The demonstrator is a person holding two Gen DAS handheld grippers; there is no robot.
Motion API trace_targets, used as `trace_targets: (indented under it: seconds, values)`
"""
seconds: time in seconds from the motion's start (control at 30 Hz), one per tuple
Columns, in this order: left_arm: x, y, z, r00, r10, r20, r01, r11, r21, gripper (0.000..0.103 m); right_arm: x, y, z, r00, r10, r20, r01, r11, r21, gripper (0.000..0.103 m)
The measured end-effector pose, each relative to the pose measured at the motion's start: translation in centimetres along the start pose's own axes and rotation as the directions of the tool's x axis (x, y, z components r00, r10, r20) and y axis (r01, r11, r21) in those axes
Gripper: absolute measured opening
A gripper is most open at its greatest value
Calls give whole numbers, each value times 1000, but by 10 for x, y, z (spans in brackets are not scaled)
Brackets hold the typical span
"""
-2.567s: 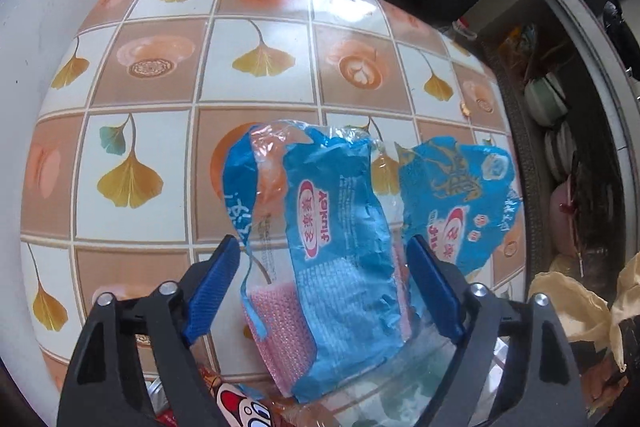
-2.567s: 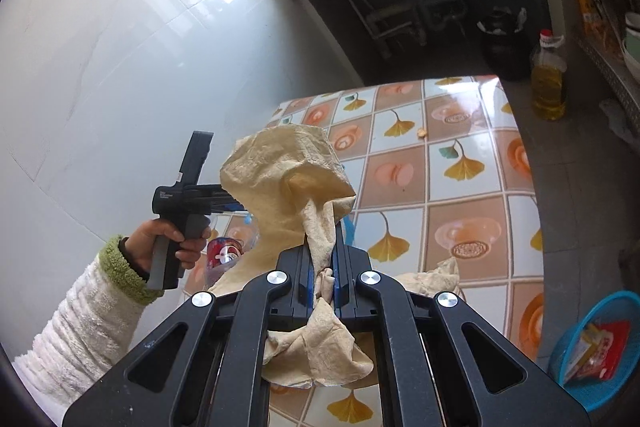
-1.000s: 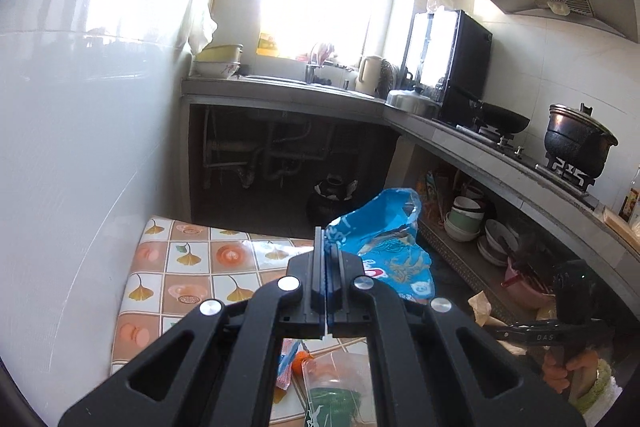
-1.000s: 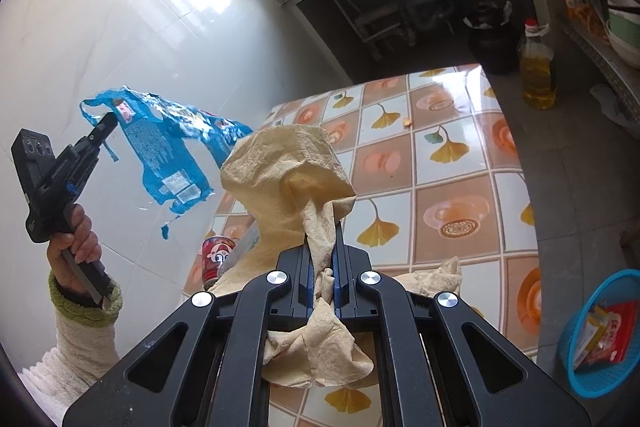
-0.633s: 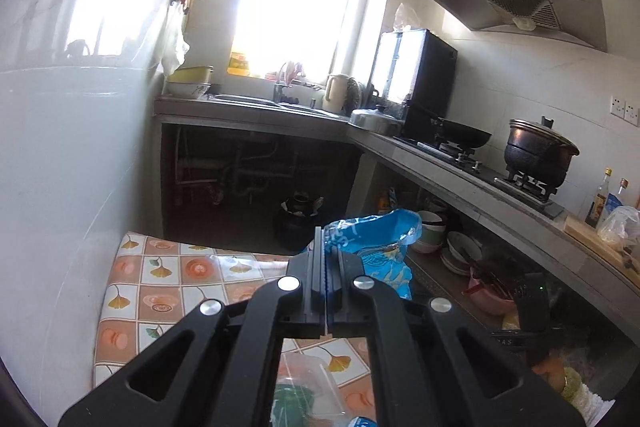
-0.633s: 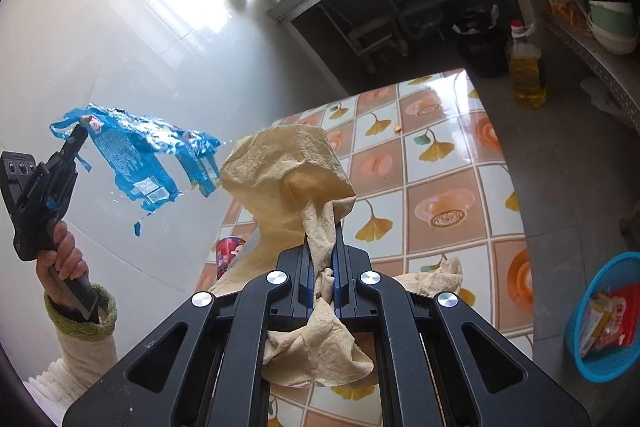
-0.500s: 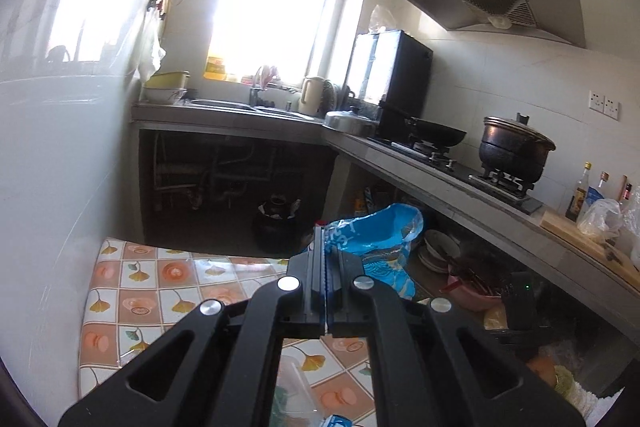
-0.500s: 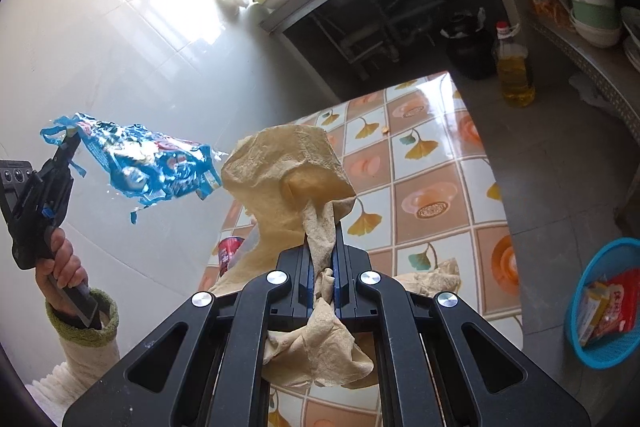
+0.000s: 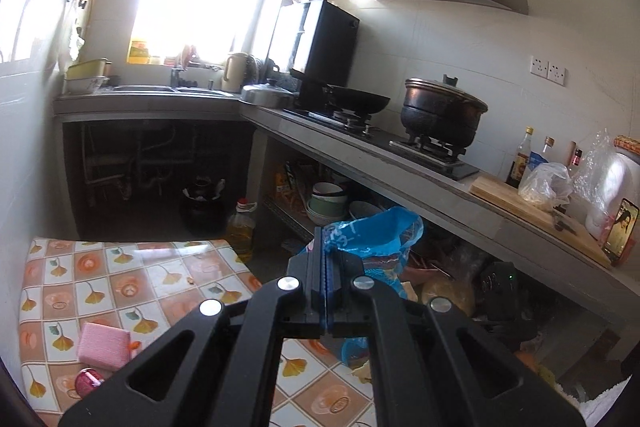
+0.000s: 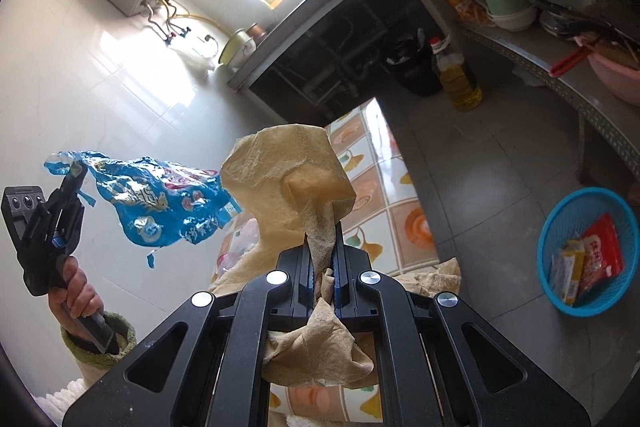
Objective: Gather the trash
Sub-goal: 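Carry the wrappers and paper with both tools toward the blue basket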
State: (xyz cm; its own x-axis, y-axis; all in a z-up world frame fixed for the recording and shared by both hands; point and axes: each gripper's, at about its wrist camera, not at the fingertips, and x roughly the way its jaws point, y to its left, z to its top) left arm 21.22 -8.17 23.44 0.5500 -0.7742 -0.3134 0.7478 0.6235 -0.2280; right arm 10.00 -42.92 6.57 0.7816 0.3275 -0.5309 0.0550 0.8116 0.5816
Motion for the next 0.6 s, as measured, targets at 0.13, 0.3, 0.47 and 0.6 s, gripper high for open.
trace_targets:
  seconds: [0.13,0.3,0.47,0.6]
  values:
    - [41,-38,-5,996,-75,-52,76,997,19,0,-28,-27,-6,998,-30,50,27,998,53,5]
    - [106,-87,-20,977,-157,-147,164,986,31,0,-64,-66,-18,990,-91,108,77,988,133,5]
    - [188,-135,-48,941,-208,-268,224,974,33,0,-96,-101,-38,969,-190,156,158,967,201,5]
    - [257,-163,-82,892,-235,-385,257,966,6,0,-109,-135,-53,948,-274,162,226,937,265,5]
